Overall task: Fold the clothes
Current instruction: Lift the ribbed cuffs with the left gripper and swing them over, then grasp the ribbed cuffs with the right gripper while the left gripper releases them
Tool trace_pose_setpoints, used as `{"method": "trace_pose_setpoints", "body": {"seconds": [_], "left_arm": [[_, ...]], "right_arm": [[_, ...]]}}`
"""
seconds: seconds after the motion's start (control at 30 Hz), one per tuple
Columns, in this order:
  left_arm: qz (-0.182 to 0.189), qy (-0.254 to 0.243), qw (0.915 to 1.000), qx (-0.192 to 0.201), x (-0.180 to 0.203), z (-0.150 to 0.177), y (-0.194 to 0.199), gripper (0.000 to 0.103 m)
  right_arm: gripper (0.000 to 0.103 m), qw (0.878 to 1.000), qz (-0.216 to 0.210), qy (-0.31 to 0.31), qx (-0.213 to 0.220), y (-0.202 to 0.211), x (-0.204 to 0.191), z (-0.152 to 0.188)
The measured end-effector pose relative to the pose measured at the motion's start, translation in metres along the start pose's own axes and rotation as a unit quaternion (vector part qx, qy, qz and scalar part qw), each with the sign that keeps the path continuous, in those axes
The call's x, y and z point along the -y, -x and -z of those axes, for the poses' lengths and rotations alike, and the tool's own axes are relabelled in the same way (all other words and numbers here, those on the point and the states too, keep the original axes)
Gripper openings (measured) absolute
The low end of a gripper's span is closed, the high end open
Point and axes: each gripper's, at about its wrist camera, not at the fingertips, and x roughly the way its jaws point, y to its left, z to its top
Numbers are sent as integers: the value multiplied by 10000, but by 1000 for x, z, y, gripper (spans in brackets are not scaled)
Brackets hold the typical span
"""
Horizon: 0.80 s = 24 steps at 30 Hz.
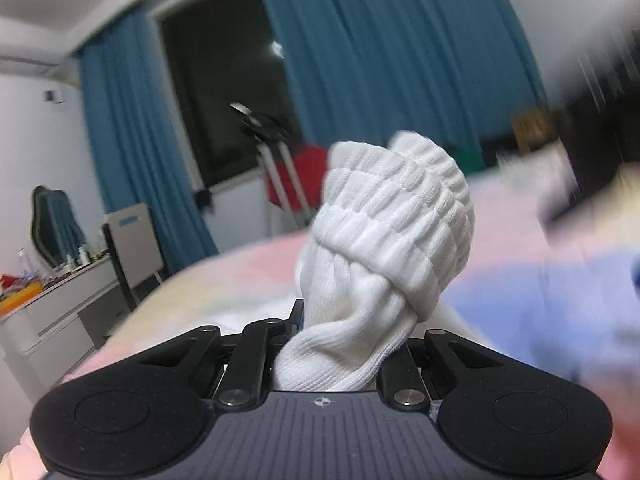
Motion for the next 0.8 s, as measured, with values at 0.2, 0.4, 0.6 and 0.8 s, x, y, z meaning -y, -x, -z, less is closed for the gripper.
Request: {"method": "trace_pose_setpoints", "body": {"seconds": [0.2,0.4,0.6,0.8], "left_arm": [[449,-66,9985,-309,-14,-8,-8,43],[1023,-146,9921,-710,-38,-3,-2,92],[1483,-560,9852,-656,-104,28,38,93],[1192,-789,9890,-377,-147,55,51,96]], "right_arm": [[77,9843,-1141,-1193,-621,-18,19,1],[79,9740,-1723,-1061,-1020,-31,0,16],[80,9750,-1673,-1094,-972,-31,-3,21],[80,9798,-1701,-887,-561,-12,-2,22]]}}
